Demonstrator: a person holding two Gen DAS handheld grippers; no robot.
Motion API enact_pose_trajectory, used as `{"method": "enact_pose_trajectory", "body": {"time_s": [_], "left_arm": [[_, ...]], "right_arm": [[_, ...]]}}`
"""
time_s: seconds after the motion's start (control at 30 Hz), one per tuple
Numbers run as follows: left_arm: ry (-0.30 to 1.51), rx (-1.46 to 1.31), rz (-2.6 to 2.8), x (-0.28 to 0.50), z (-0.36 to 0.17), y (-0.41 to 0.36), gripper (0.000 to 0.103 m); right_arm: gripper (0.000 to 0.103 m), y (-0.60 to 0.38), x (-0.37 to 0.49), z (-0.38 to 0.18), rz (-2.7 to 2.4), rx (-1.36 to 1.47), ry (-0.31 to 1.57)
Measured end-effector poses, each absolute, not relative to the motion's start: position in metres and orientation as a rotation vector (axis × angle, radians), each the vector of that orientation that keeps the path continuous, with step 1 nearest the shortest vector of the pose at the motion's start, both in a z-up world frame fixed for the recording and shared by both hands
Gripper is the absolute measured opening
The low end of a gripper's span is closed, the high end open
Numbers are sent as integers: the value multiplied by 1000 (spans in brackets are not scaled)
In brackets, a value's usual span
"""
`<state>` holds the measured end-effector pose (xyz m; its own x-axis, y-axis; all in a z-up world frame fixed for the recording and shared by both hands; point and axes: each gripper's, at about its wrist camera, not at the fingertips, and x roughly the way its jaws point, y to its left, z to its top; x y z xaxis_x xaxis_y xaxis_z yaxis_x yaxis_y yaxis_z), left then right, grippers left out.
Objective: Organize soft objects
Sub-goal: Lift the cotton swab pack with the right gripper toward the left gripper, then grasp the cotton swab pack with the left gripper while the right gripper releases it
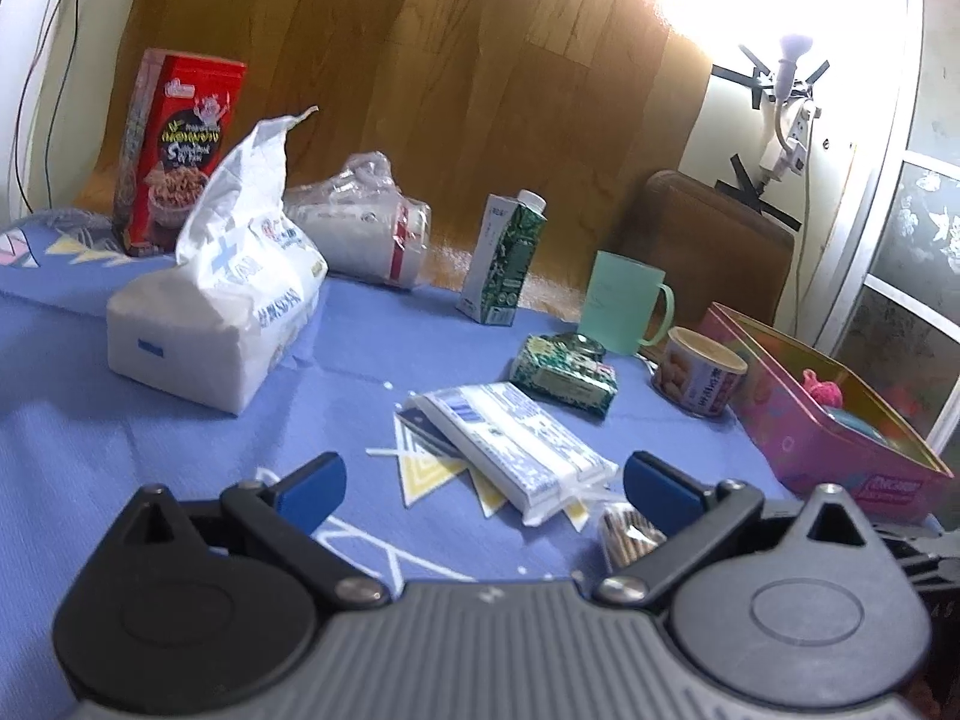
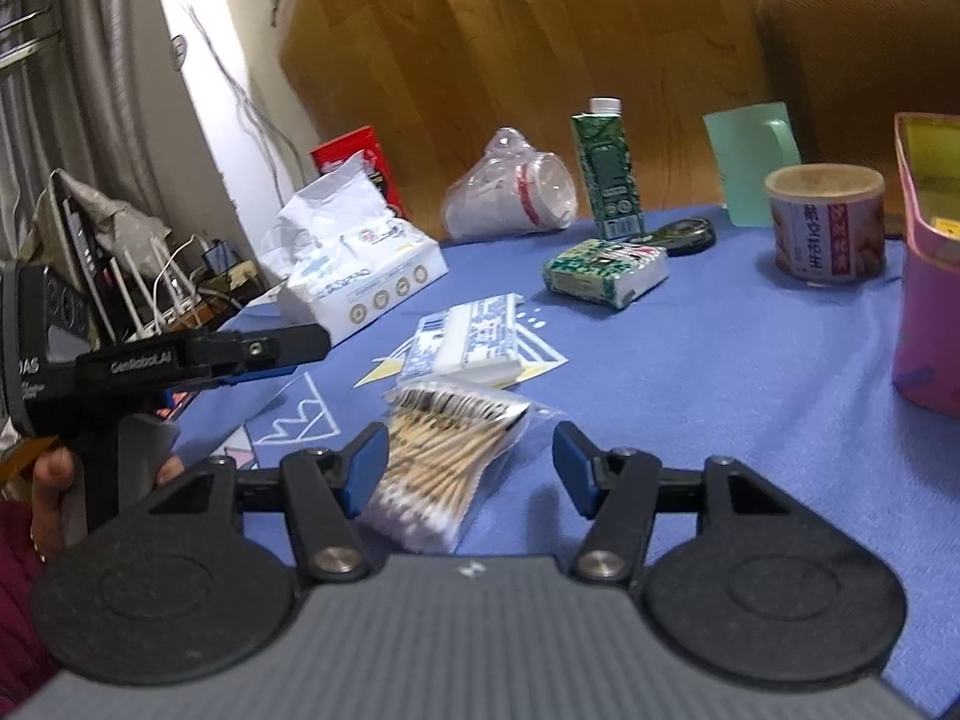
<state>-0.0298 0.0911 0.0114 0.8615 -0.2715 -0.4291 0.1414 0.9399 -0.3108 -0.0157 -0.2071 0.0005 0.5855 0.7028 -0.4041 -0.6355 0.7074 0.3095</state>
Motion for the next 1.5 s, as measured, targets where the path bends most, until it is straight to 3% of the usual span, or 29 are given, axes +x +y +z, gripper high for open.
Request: {"method": "enact_pose_trajectory", "body": {"time_s": [0.3,0.73,0.83,0.9,0.93,1.0,1.5], "left_arm": [[588,-454,-304,-32,-2,100,102],[659,-402,-454,-27,-4,50,102],[662,-386,-469,-26,-4,43,96],[674,-379,-505,-26,-4,37,86],[676,-369,-509,-26,-3,33,86],[672,-336,-504,-27,-1,25,85],[564,-182,-613,-1,54,-47,85]], "right_arm": [[69,-188,-33,1,839,-25,499],[72,-164,-38,-7,783,-189,540],[63,-157,-42,-8,776,-236,524],[54,-155,-44,-8,783,-251,511],[47,-155,-44,-8,788,-252,505],[43,-155,-45,-7,777,-253,494],[41,-202,-46,20,612,-190,303]]}}
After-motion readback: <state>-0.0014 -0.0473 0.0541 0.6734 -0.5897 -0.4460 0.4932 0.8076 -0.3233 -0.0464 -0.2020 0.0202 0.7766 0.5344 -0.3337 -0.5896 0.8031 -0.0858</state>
